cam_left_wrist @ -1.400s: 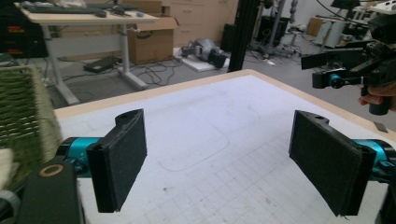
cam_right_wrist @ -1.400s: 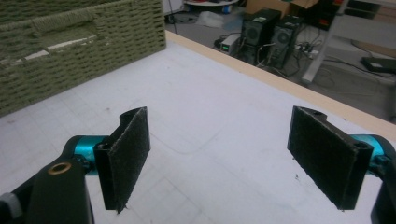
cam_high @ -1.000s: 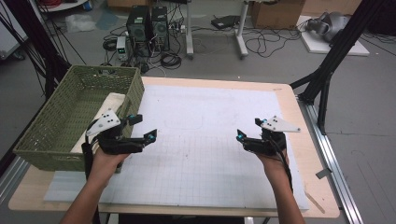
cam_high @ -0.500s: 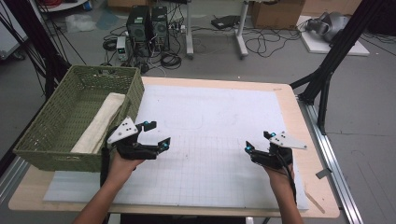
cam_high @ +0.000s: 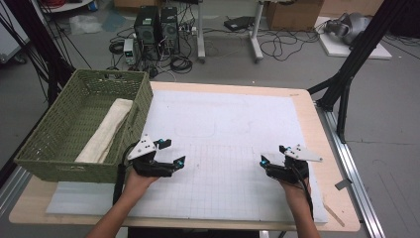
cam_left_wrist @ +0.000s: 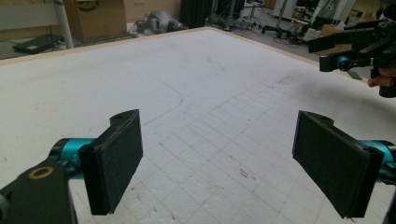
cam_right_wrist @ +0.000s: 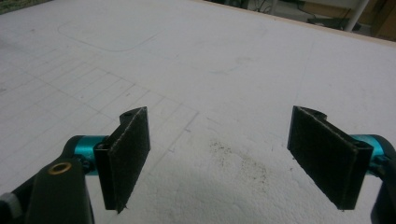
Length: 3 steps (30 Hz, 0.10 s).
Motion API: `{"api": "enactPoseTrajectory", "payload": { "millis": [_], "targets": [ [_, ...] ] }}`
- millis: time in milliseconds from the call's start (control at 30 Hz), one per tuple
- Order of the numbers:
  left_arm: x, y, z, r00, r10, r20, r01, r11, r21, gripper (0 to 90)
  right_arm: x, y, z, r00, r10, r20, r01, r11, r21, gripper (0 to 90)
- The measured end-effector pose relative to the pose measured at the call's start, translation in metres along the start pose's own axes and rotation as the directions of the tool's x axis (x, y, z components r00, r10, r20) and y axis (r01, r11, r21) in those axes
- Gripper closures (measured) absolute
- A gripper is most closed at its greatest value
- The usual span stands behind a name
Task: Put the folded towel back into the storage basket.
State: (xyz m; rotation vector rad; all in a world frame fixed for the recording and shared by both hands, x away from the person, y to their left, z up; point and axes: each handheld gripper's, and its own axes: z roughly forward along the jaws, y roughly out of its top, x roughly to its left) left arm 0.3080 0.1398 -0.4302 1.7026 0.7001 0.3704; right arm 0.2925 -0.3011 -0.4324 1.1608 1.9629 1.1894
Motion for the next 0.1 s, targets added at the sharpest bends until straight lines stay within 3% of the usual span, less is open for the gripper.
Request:
{"api": "enactPoseTrajectory", "payload": {
  "millis": [100],
  "targets": [
    [0.0001,0.0000,0.0003,1.0000,0.000,-0.002,0.000,1.0000,0.000,16.5,-0.0015,-0.0003,-0.0009,1.0000,0.007,-0.001,-0.007,1.000,-0.010,19.9]
  ]
}}
